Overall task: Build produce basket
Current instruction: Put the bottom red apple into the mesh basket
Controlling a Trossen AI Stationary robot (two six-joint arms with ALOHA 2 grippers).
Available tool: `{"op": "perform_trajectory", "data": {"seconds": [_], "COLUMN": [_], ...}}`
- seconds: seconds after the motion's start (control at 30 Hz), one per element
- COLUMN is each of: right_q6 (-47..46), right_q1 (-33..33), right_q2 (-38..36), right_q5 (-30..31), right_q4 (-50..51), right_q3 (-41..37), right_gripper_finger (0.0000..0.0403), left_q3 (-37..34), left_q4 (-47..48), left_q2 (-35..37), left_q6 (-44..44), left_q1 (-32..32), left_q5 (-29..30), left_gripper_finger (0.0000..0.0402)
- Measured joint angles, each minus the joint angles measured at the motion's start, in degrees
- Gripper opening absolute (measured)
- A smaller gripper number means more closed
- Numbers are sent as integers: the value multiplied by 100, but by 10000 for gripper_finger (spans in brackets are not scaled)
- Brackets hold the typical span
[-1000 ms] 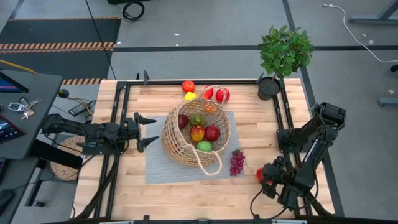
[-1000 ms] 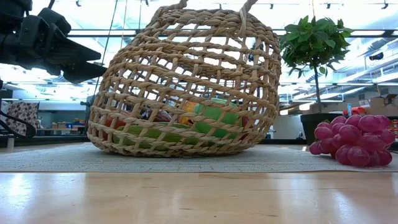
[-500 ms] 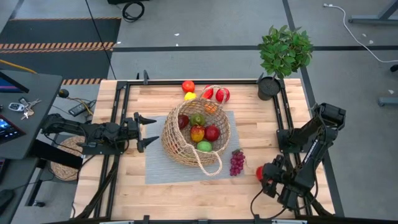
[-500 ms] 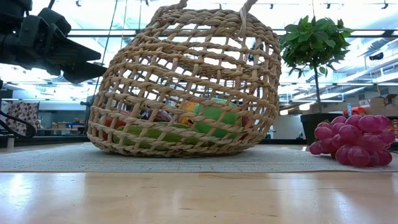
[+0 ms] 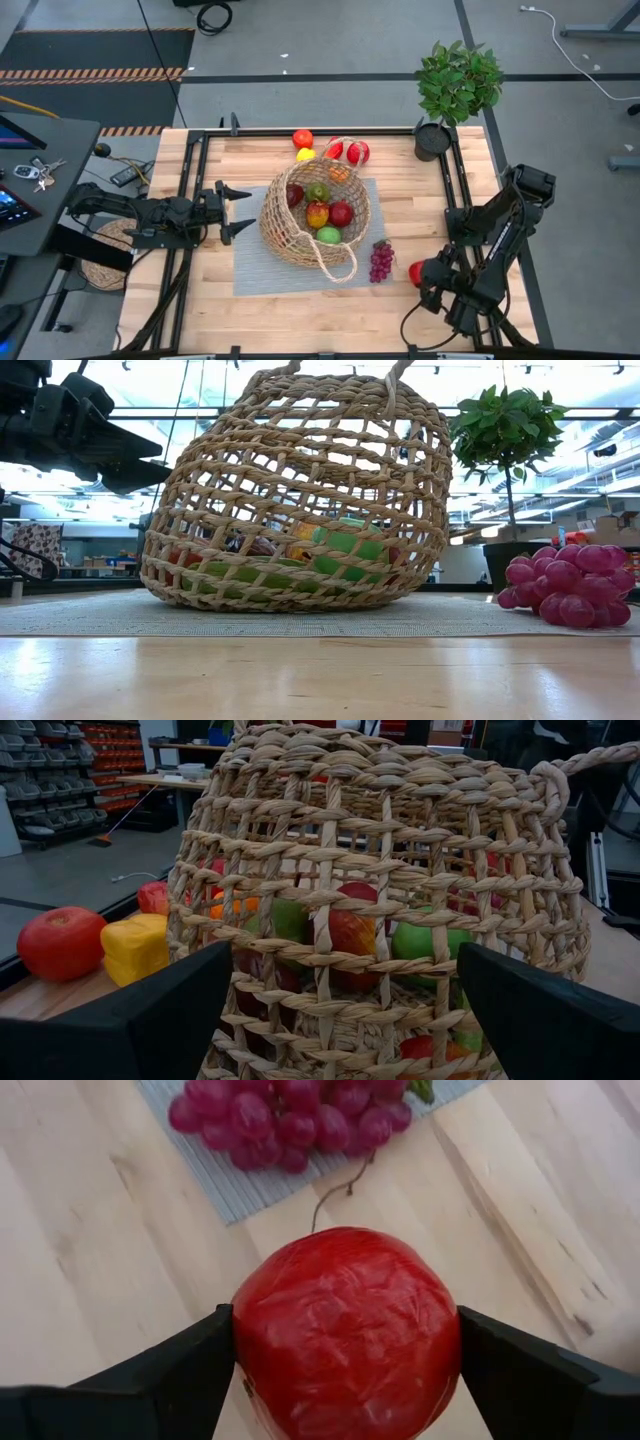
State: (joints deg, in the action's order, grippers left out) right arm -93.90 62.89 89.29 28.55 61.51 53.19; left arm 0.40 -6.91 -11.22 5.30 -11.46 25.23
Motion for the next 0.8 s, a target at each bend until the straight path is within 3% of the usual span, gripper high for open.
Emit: {"op": "perform_trajectory", "data": {"seconds": [0.5, 0.8], "right_q6": [334, 1547], "right_q1": [-46, -398], "right_q2": [-776, -1079], "right_q5": [812, 1393], "right_q4": [37, -892], "right_q3": [7, 7], "right_gripper_finger": [351, 351], "left_q3": [0, 0], "left_q4": [1, 1], "left_q2": [0, 0], "left_q6": [0, 0], "left_q1": [-1, -1], "left_q5": [1, 2], "left_gripper_finger": [394, 394]}}
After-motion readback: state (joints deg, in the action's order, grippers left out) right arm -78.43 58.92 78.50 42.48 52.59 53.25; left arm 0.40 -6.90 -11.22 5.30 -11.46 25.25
